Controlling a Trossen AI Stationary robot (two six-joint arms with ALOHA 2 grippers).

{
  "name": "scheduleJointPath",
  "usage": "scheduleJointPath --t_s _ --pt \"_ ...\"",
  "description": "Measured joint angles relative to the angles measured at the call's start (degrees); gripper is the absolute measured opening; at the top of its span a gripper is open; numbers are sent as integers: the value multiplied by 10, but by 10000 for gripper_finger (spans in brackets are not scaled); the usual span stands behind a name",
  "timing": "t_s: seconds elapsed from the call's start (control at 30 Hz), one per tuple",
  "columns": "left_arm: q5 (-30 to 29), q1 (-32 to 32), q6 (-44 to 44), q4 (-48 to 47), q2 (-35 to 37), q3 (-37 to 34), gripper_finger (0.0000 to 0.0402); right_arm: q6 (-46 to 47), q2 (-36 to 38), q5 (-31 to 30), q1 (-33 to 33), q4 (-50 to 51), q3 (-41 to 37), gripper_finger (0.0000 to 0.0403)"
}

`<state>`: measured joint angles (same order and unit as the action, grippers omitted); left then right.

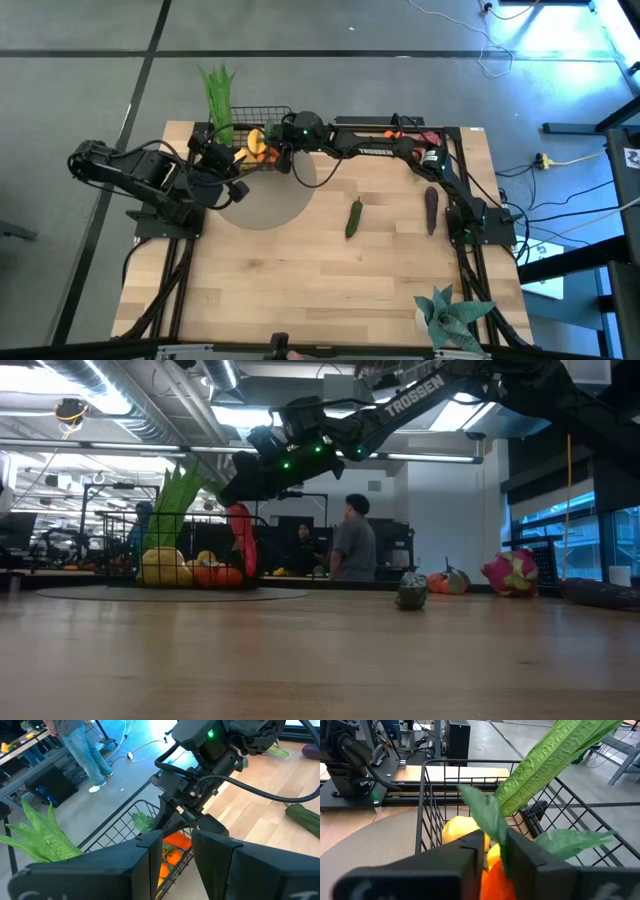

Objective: Build produce basket
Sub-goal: Put the orange carrot into the wire basket, then put the green chili pepper into the wire basket

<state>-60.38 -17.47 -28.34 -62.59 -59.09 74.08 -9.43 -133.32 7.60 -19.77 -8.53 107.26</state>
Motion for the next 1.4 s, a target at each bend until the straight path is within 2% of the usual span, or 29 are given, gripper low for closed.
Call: scheduleJointPath --t_s 0.23,0.4,0.6,0.87,1.07,1.33,1.4 --pt "0 0 0 0 0 0 95 -4 0 -23 0 -6 0 129" --pt "0 0 0 0 0 0 95 -37 8 -57 -1 3 17 135" --pt "6 0 0 -1 0 0 95 -34 21 -56 -1 21 49 132" --pt "33 1 -68 -56 0 0 95 -76 94 -56 0 143 61 132" --pt "60 2 -77 -63 1 0 95 -71 168 -65 9 284 59 132" --pt "108 2 -86 -64 1 0 95 -7 263 -66 43 427 59 132" --pt "116 2 -91 -64 1 0 95 16 288 -83 53 464 59 132"
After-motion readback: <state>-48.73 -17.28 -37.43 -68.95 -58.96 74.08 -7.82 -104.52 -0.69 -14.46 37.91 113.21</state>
